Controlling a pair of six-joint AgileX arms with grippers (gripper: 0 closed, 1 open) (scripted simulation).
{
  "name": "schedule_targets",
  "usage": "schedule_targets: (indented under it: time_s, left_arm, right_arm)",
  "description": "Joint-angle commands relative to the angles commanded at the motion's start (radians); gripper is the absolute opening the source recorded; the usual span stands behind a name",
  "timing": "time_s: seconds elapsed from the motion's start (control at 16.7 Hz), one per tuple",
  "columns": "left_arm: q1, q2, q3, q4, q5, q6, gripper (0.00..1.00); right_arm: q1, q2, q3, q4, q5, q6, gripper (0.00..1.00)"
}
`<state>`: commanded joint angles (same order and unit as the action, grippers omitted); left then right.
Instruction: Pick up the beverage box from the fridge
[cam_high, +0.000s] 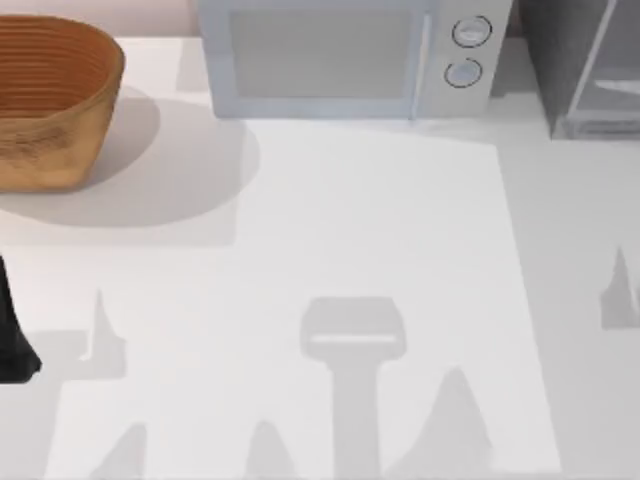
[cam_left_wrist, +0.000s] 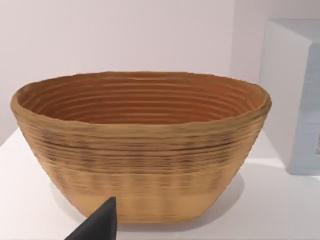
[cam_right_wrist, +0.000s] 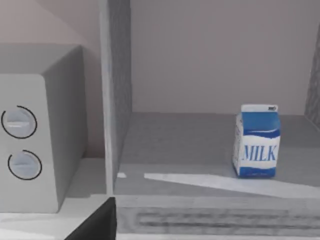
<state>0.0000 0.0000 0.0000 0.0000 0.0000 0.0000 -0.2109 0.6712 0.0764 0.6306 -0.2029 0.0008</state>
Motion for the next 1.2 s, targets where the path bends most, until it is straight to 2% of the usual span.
schedule_targets:
  time_s: [0.36, 0.66, 0.9, 1.2]
  left_arm:
    - [0.0, 0.0, 0.0, 0.0, 0.0, 0.0, 1.0]
    - [0.0, 0.0, 0.0, 0.0, 0.0, 0.0, 1.0]
    - [0.0, 0.0, 0.0, 0.0, 0.0, 0.0, 1.0]
    - [0.0, 0.0, 0.0, 0.0, 0.0, 0.0, 1.0]
  right_arm:
    - [-0.167, 0.617, 0.045, 0.509, -0.16, 0.01, 1.0]
    - [-0.274, 0.971, 0.083, 0.834, -0.264, 0.016, 1.0]
    - [-0.319, 1.111, 0.106, 0.976, -0.308, 0.017, 1.0]
    - [-0.318, 1.12, 0.104, 0.985, -0.309, 0.017, 1.0]
